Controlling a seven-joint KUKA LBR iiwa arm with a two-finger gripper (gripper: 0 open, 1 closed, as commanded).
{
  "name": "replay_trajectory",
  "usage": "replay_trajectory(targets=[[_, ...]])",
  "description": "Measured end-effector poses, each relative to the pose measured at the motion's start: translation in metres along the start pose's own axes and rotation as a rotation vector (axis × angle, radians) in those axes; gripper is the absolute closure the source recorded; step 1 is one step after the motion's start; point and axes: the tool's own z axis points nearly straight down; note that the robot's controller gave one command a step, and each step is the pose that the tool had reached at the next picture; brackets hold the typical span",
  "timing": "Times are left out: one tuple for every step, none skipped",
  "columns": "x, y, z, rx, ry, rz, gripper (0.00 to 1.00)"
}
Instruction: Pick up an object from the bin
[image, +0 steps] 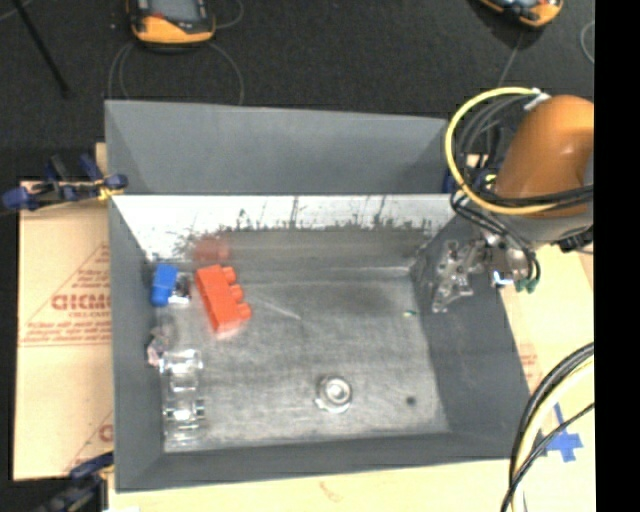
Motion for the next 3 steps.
replay_trajectory(targets=[[0.003, 0.002, 0.040, -0.001, 0.000, -0.027, 1.00], [0.001, 0.012, -0.024, 0.002, -0.011, -0.039, 1.00], [0.009, 0.017, 0.034, -0.002, 0.002, -0.066, 1.00]])
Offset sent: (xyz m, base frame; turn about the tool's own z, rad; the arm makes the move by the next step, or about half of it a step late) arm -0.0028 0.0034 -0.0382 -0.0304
